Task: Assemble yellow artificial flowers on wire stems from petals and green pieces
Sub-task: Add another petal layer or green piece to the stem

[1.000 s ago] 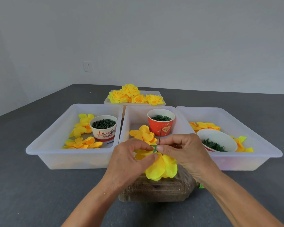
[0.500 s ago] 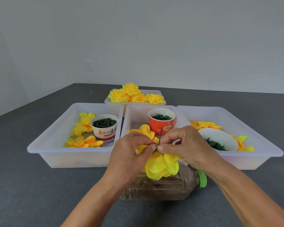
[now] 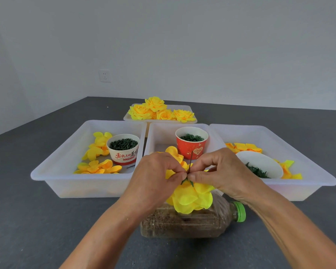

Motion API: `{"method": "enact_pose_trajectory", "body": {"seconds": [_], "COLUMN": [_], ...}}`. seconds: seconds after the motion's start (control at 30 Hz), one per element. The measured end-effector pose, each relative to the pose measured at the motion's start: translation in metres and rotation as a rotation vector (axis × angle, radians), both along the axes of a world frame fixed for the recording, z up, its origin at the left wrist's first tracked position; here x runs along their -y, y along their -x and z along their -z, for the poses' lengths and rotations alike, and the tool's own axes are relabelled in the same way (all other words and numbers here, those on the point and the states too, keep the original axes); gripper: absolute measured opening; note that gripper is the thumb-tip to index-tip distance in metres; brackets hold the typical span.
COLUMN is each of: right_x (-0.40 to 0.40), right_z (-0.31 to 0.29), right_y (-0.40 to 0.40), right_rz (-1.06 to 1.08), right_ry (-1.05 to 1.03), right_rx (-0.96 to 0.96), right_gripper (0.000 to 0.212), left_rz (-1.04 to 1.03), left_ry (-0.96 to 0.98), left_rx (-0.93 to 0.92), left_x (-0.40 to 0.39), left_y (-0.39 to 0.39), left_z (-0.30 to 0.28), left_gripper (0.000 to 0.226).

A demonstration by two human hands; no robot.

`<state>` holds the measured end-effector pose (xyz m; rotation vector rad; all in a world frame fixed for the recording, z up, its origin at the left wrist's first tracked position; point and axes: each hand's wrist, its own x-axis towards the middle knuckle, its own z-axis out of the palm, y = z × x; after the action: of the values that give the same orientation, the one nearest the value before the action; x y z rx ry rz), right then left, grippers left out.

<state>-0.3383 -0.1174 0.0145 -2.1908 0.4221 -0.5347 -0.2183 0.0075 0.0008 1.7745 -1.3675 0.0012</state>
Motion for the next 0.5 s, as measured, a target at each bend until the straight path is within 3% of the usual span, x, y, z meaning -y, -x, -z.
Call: {"method": "enact_pose_trajectory", "body": {"seconds": [0.33,0.5], "right_x": [0.0025,0.0006], "right_z": [0.0088,0.0093], "right_y": [-0.0035,0.002], "right_rz": [-0.011,-0.024], "right_ry": [-0.017,-0.139], "right_rx": [-0.039,-0.024], "right_gripper": [0.013,0.018], "left_rz": [0.008,0.028], "left_ry": [-0.166,-0.199], "left_rx": [0.211,0.129], "left_x": [0.0028,0.001], "left_y": [0.0017,-0.0021], "left_z": [-0.006,-0.0081], "left_gripper": [0.009,0.011]}}
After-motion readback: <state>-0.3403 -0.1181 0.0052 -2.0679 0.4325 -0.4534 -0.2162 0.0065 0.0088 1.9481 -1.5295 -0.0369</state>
